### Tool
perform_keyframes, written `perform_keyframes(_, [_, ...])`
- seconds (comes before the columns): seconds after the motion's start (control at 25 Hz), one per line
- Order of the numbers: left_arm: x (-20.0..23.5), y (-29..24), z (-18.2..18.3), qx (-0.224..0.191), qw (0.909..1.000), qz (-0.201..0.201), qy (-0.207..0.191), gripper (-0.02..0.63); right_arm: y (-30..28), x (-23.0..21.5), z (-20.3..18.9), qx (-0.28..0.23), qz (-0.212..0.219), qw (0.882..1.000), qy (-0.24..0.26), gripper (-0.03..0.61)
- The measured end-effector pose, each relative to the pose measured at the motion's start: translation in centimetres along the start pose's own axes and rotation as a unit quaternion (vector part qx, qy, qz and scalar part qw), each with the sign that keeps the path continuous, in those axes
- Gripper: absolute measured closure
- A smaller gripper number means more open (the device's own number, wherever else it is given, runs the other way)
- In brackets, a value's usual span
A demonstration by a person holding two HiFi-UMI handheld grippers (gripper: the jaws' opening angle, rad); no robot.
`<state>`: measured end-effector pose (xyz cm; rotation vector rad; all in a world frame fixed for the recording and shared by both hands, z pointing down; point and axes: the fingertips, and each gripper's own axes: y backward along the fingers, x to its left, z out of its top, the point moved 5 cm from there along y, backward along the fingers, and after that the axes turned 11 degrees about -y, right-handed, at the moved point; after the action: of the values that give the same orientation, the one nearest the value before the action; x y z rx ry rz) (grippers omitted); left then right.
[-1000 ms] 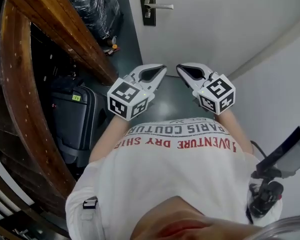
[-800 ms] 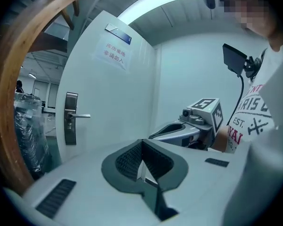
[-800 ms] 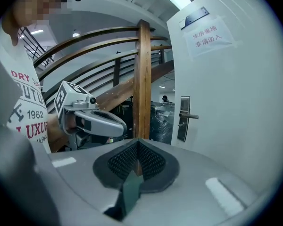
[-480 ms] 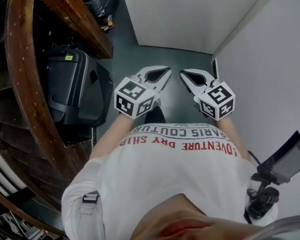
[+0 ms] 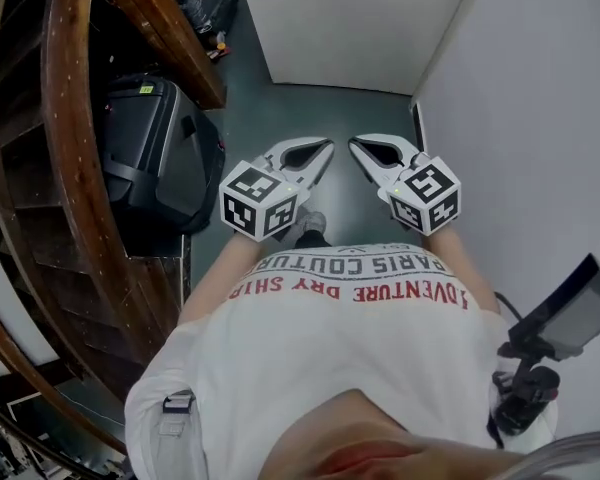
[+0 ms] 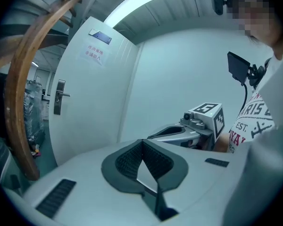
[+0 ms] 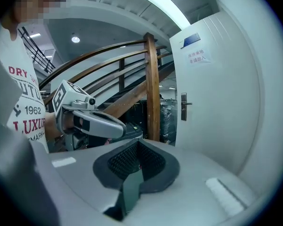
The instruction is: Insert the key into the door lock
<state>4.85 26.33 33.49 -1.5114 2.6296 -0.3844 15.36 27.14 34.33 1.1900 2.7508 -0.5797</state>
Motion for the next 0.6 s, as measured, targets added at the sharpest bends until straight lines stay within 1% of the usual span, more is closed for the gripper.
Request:
perform_keyframes(0.08, [-1.8,2.4,1.1,-0.009,0.9999,0.002,-0.015,0.612,1.5,2.8,0.6,-0.001,-0.008,1.000,0.013,0.577])
perform_keyframes(0.16, [-3.0,3.5,1.6,-0.012,0.9995,0.007,-0.027,0.612,2.5,4.1,1.0,-0.009,-0.008,1.000,0.024,0.577])
perform_keyframes(0.32, [-4.3,4.7,2.9,-0.018,0.9986,0.019,-0.046,0.612,4.0,5.4,2.0,-0.024,-0.002,0.999,0.038,0.577])
perform_keyframes(0.44, [-4.6,5.6,4.2,-0.026,0.9980,0.023,-0.053,0.612,4.3,6.4,2.9,-0.026,0.002,0.999,0.045,0.577])
perform_keyframes(0.6, [-4.8,6.5,5.0,-0.032,0.9975,0.025,-0.058,0.612,4.1,7.5,3.8,-0.024,0.009,0.998,0.058,0.577])
